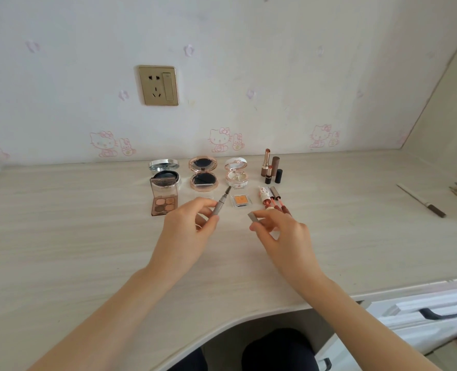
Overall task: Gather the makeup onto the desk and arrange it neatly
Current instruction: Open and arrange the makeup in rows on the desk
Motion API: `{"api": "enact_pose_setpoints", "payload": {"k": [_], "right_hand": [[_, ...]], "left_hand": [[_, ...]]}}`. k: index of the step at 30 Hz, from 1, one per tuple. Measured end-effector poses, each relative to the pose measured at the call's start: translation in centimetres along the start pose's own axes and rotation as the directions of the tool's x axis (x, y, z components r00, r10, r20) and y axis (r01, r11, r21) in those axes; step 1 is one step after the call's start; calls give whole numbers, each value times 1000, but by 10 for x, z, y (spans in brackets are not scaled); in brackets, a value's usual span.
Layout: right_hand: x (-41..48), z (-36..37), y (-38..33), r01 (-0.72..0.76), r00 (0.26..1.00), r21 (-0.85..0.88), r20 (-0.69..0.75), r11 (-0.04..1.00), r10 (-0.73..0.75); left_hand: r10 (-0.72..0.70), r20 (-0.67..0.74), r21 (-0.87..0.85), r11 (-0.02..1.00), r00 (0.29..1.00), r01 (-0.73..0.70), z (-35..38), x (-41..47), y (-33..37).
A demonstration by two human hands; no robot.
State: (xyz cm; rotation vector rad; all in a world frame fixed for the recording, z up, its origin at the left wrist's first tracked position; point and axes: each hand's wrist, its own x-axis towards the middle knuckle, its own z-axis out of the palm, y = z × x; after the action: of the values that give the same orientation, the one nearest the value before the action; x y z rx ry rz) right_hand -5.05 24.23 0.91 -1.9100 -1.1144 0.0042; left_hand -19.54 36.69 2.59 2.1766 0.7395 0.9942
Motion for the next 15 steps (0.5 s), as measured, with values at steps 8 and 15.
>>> {"api": "enact_pose_setpoints", "payload": {"k": [8,15], "right_hand": [[5,-27,8,1,997,71,-73,997,4],[9,-56,36,-81,992,22,-98,996,83]], "left_hand": [[-74,37,-96,992,997,77,34,4,24],[15,168,-45,999,986,-8,70,11,49]]}}
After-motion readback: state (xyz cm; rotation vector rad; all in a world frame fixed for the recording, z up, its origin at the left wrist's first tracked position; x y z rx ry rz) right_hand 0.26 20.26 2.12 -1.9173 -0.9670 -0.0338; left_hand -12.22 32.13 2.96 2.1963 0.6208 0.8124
